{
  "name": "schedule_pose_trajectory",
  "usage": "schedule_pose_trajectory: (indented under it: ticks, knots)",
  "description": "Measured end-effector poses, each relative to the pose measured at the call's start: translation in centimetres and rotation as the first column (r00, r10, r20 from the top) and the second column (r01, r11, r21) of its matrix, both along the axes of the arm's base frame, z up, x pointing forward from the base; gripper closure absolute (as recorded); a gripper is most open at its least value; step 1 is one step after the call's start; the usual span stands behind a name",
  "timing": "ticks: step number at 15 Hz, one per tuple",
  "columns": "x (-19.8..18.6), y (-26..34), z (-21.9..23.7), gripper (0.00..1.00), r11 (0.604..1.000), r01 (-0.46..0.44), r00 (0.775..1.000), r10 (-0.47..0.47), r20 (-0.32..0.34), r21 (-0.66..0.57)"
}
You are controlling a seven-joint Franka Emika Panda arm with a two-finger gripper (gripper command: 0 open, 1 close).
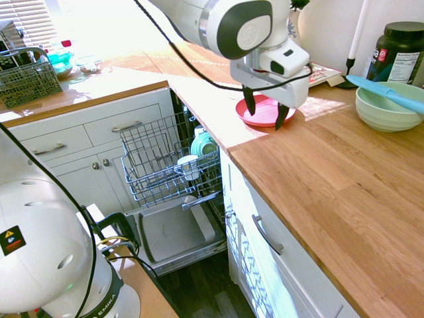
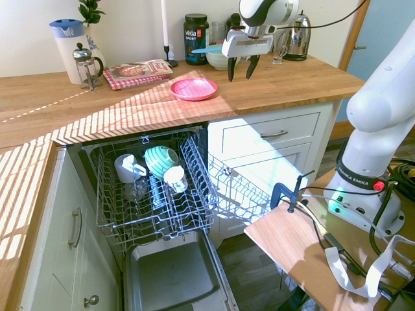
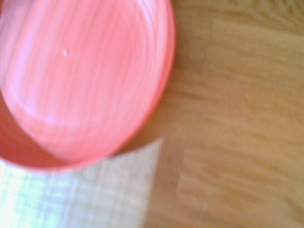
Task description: Put the plate in the dishwasher
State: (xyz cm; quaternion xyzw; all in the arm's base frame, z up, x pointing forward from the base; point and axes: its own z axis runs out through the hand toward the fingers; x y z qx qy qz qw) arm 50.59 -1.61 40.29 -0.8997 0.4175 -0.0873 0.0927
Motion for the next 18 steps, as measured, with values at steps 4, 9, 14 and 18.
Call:
schedule_pose_trajectory:
  ticks: [4, 9, 14, 18]
  knots:
    - [6.0, 0.6, -3.1, 0.0, 0.996, -0.025, 0.998, 0.02, 0.06, 0.089]
    - [9.8, 1.7, -6.5, 1.0, 0.99, -0.048, 0.998, 0.042, 0.044, 0.136]
    - [11.4, 2.1, -6.9, 1.0, 0.984, -0.081, 0.996, 0.073, 0.054, 0.16]
    - [12.0, 2.2, -7.1, 1.0, 0.98, -0.104, 0.994, 0.098, 0.046, 0.167]
